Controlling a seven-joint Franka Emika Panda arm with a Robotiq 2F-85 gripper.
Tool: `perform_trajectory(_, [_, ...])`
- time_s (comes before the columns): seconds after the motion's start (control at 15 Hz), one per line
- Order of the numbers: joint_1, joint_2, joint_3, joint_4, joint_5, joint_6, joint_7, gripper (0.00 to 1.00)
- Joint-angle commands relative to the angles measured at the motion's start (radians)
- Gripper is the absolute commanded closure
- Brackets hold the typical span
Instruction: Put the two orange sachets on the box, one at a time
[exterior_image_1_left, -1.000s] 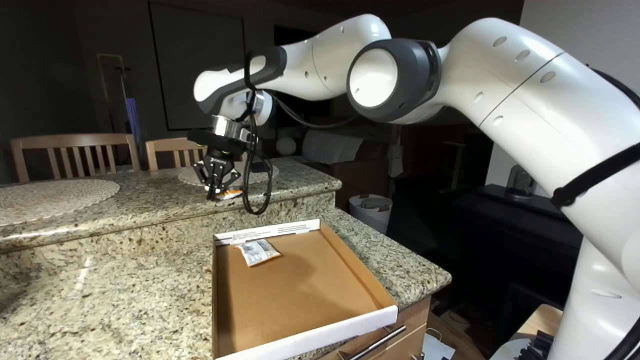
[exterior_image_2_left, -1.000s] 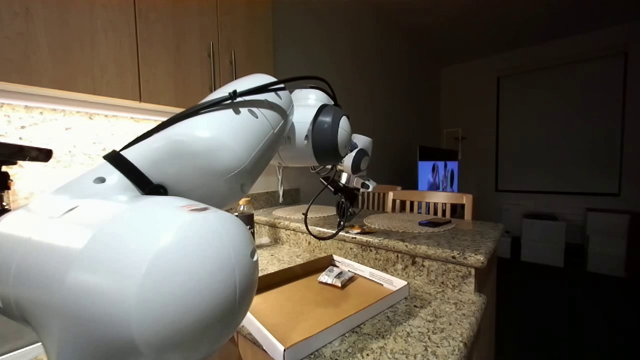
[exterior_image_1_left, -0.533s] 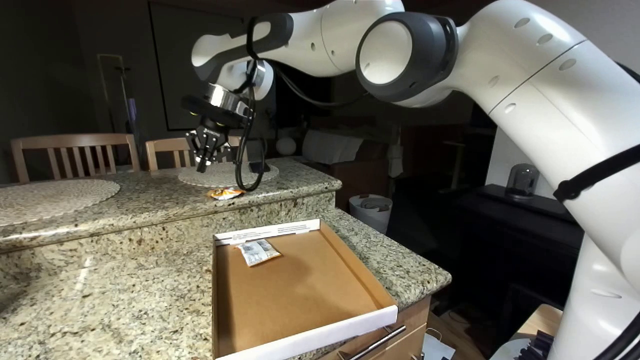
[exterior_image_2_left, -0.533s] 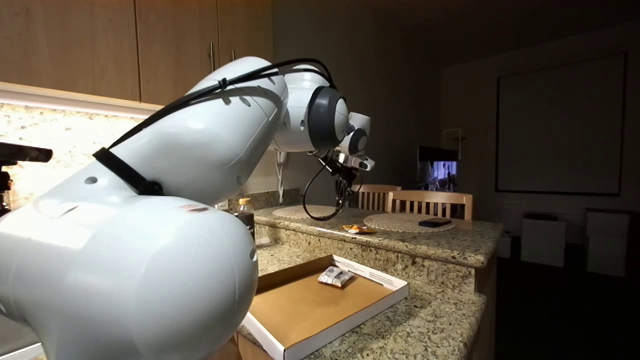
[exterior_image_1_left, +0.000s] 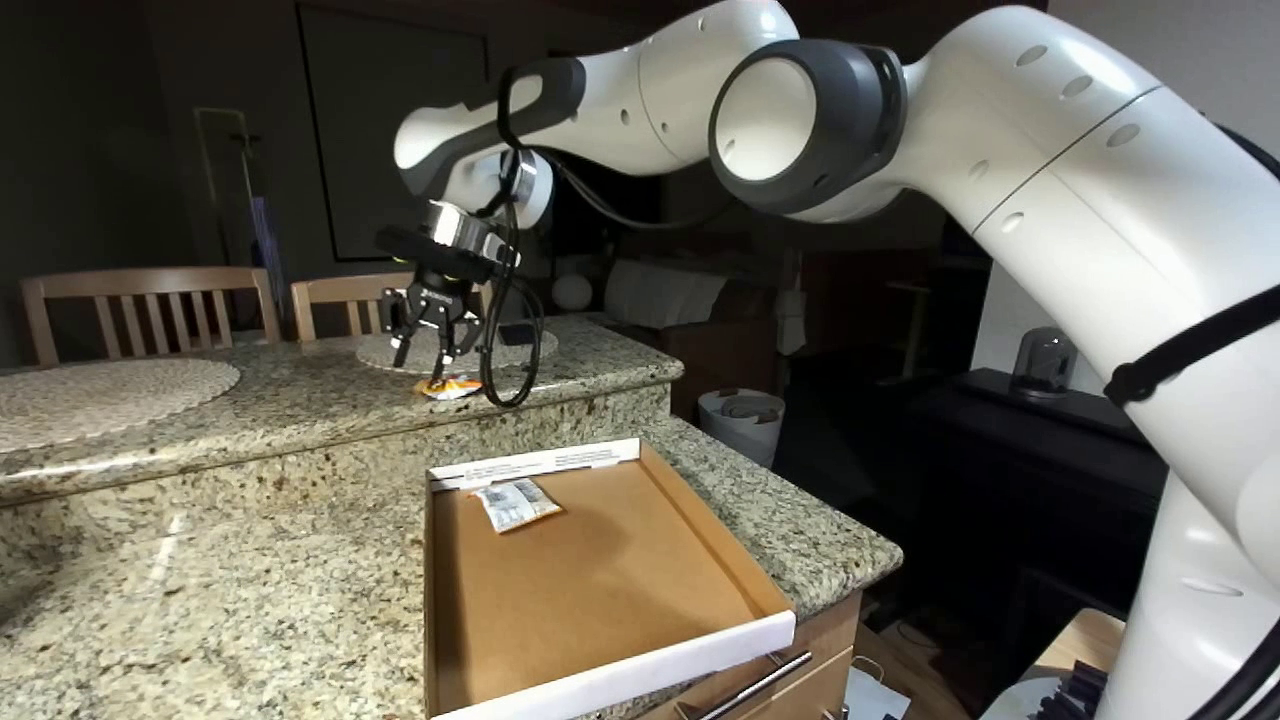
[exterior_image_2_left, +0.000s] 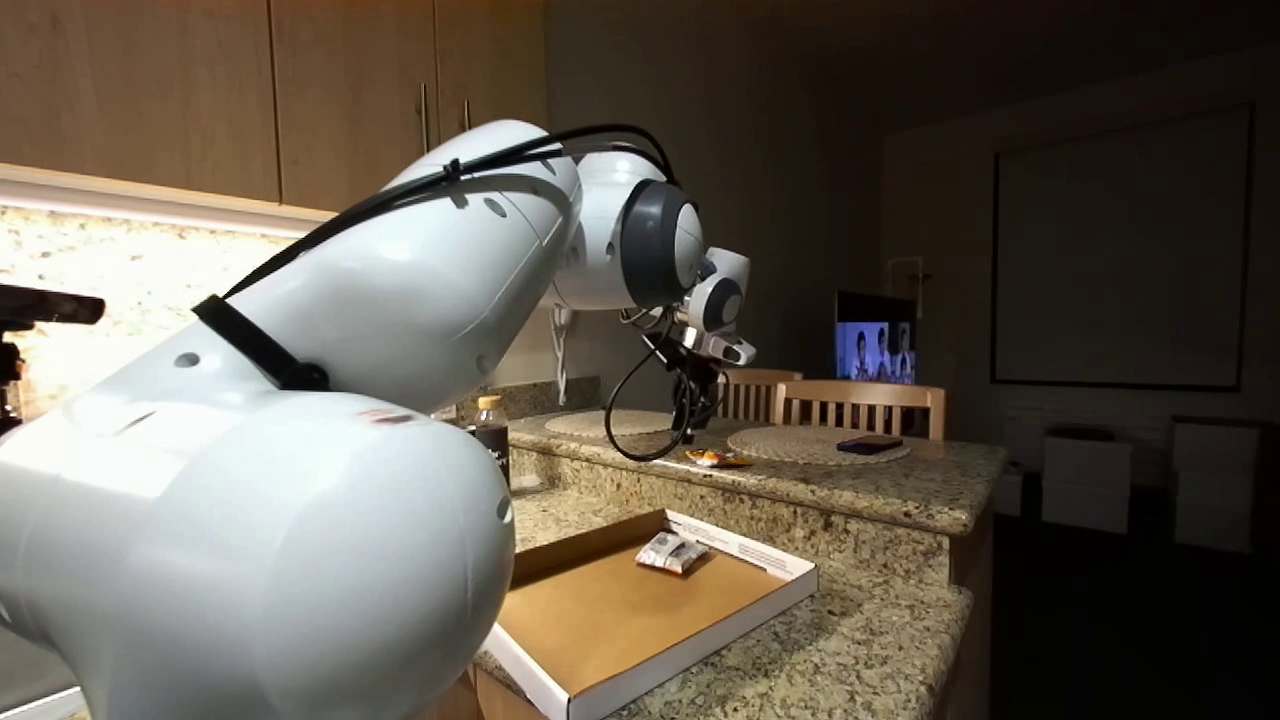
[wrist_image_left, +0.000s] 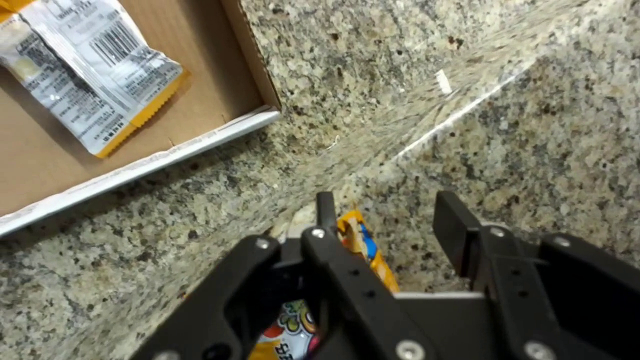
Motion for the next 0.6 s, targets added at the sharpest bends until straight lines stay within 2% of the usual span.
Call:
perform_trajectory(0.0, [-0.009,0.025,0.003,0.003,0.020,-0.034,0.031,0.14])
perform_trajectory(0.13, [-0.006,0.052,-0.002,0.025,0.014,-0.049,0.045,0.02])
perform_trajectory(0.33, [-0.007,0.086,-0.012,0.055,0.007,-0.051,0.073,0.01])
perform_trajectory(0.47, [-0.006,0.104,-0.022,0.075,0.002,-0.046,0.093,0.09])
perform_trajectory(0.53, [-0.007,0.111,-0.025,0.084,0.001,-0.047,0.104,0.29])
